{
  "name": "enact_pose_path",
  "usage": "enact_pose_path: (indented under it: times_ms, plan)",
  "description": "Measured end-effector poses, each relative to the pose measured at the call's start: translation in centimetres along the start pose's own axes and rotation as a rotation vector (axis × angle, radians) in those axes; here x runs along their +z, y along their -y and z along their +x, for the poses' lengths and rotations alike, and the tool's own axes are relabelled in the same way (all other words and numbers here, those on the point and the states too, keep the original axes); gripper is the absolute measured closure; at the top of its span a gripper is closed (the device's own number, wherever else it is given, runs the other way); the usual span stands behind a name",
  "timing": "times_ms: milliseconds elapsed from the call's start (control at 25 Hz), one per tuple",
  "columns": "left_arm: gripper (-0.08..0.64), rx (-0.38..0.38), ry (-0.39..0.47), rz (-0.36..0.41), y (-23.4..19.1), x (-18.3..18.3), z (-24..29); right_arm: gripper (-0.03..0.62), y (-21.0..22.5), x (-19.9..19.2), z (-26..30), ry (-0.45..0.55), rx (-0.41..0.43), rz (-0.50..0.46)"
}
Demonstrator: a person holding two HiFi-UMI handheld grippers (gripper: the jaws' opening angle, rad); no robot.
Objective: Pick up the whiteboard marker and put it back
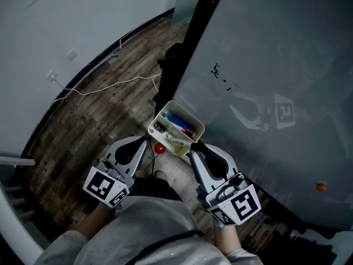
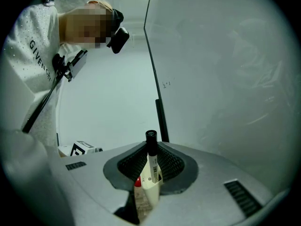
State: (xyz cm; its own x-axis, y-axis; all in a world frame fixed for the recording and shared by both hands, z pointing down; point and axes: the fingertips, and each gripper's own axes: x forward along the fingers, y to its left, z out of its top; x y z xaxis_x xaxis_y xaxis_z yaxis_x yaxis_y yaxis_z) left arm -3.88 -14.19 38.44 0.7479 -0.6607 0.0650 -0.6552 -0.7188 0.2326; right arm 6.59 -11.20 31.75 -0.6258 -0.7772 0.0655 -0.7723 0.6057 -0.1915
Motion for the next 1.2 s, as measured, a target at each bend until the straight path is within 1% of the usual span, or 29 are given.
enact_pose_path:
  times_ms: [280, 520, 800, 1040, 1200]
  plan:
    - [0.545, 0.003, -0.012, -0.014, 0.1, -0.8, 0.1, 0.515, 0.1, -1.1, 0.2, -0.012, 0.001, 0.013]
    - [0.545, 0.014, -0.024, -0.032, 0.0, -1.6, -0.2, 0.516, 0.0, -2.1, 0.5, -0.036, 0.002, -0.001]
    - [0.545, 0.020, -0.040, -0.043, -0.2, -2.4, -0.5, 0.515, 0.0, -3.0, 0.9, -0.046, 0.000, 0.014]
    - [0.545, 0.023, -0.056, -0.055, -0.4, -3.3, -0.7, 0.516, -0.2, -3.9, 1.4, -0.066, 0.000, 0.000]
    - [0.545, 0.022, -0.047, -0.052, -0.3, -3.4, -0.7, 0.515, -0.3, -4.3, 1.5, -0.073, 0.003, -0.002]
